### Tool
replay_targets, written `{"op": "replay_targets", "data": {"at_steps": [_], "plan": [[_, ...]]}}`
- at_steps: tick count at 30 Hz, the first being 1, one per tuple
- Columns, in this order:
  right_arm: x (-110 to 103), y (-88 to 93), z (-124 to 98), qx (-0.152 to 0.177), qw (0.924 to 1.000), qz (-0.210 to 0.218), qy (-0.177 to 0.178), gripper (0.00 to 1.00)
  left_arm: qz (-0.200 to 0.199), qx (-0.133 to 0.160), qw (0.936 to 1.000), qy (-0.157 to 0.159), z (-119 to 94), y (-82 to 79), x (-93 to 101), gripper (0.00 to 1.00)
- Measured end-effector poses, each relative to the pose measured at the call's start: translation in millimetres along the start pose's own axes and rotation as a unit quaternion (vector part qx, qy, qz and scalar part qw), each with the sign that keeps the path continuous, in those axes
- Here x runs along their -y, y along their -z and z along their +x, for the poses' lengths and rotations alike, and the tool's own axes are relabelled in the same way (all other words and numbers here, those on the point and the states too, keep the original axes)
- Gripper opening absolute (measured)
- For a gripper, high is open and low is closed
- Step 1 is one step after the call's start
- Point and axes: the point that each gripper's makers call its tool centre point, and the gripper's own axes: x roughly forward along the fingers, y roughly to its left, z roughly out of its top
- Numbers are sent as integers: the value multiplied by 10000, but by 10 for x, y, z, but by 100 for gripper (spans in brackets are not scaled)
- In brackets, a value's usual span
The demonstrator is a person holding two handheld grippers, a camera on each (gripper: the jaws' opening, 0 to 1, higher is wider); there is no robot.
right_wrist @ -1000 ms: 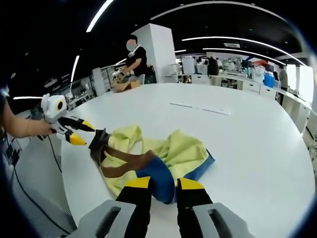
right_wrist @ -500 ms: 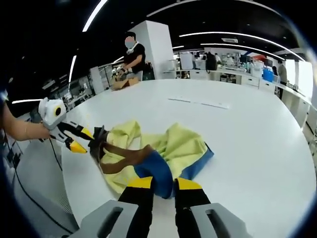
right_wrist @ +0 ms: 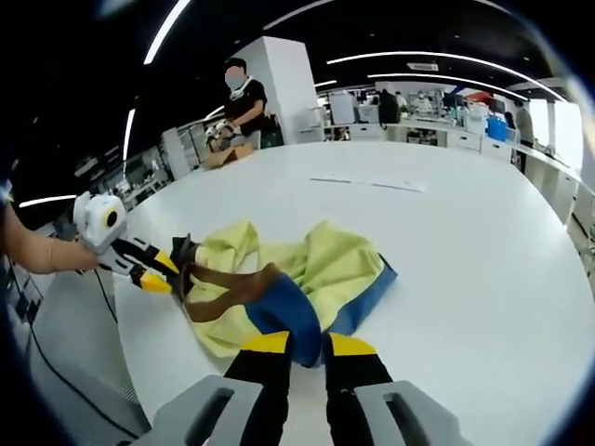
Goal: Fold the garment on the visible template until the final outline fits inside the template.
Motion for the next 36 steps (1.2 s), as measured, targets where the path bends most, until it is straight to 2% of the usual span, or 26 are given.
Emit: {"op": "replay_targets", "data": {"at_steps": [8,12,17,19,36], "plan": [[2,-6,-22,18,9999,156,21,9,-66,-72,9999,47,44,11,10,0],[9,32,-25,-67,9997,229,7,8,-97,-88,9999,37,43,18,8,0],[0,40,-21,-74,9995,291,-15,2,-144,-100,9998,34,40,27,9,0],[2,47,-13,-95,9995,293,-3,0,-185,-83,9998,35,34,21,10,0],[-20,-40,-61,84,9998,179,5,0,-328,158,9993,-45,-86,-113,-14,0]]}}
